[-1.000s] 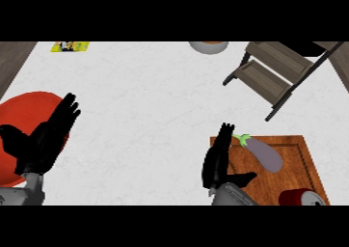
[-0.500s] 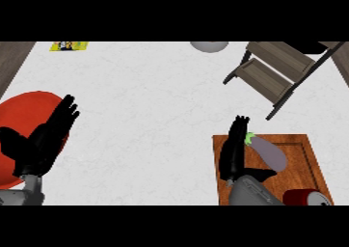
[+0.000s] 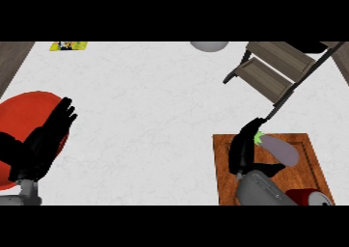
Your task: Pick the eggplant from the cutting board and place it in the tiered basket
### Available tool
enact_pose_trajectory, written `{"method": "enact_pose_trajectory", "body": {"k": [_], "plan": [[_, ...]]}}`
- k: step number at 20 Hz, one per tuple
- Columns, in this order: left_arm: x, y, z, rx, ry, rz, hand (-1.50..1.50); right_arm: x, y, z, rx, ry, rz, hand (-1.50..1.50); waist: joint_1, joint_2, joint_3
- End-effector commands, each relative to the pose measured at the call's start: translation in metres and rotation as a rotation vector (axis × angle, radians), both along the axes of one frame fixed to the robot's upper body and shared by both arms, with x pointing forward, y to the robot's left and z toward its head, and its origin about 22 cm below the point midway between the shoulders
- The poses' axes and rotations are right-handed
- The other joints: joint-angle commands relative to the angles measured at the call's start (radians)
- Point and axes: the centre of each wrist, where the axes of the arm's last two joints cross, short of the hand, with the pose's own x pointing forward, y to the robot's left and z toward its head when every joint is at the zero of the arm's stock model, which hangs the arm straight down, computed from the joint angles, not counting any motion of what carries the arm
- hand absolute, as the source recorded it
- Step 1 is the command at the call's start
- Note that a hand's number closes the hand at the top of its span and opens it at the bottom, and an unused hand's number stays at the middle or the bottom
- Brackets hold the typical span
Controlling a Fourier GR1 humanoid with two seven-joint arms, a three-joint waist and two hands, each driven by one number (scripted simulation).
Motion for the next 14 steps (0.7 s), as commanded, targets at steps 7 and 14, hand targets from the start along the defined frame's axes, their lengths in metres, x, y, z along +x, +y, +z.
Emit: {"method": "enact_pose_trajectory", "body": {"k": [7,14], "plan": [[0.003,0.002,-0.004,-0.014,0.005,0.015,0.0,0.004,-0.011,0.007,-0.127,0.086,-0.09,1.5,-0.001,0.001,0.0],[0.004,-0.002,0.012,0.001,-0.006,-0.005,0.0,-0.012,-0.015,-0.011,-0.136,0.098,0.108,1.5,0.002,0.001,0.001]]}}
